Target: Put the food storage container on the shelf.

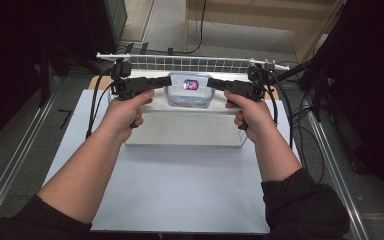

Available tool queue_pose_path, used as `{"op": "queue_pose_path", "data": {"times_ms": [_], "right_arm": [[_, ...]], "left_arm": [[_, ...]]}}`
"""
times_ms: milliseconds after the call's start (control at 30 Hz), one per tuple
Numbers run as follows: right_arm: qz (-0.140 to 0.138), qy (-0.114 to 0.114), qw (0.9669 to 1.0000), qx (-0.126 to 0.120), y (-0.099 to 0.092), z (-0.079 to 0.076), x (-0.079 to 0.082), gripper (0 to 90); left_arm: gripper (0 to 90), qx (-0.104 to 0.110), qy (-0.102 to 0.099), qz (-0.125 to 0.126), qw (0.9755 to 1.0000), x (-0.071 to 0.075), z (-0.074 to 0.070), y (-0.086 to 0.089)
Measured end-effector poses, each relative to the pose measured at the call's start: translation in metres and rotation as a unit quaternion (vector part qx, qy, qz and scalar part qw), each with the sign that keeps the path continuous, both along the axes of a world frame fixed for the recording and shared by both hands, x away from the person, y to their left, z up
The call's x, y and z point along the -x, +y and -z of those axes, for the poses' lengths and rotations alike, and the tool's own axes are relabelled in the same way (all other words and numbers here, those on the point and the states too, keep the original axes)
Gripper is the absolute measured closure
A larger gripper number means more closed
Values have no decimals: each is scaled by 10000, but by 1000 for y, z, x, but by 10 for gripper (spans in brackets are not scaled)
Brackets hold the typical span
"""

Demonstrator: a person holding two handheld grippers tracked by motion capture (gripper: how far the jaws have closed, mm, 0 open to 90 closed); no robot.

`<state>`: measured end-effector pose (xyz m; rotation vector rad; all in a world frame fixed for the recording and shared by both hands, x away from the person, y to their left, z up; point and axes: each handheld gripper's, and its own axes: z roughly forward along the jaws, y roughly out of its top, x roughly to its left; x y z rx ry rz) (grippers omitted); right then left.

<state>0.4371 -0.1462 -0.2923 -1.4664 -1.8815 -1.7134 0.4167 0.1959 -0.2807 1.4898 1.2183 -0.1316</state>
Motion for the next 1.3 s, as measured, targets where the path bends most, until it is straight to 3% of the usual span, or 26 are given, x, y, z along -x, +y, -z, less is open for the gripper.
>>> {"op": "queue_pose_path", "data": {"times_ms": [500, 867, 1100, 1200, 1300], "right_arm": [[143, -245, 9993, 252, -6, -9, 13, 473], [333, -439, 9978, 356, -20, -8, 32, 477], [358, -754, 9939, 721, -22, -6, 49, 470], [359, -840, 9927, 787, -22, -5, 57, 468], [361, -957, 9903, 940, -22, -3, 65, 467]], "left_arm": [[411, -278, -202, -202, 9992, 13, -6, 7], [422, -453, -627, -255, 9967, 32, -7, 11], [426, -610, -807, -242, 9946, 48, -2, 14], [425, -751, -942, -252, 9924, 56, 2, 15], [430, -756, -1022, -214, 9917, 63, 6, 16]]}}
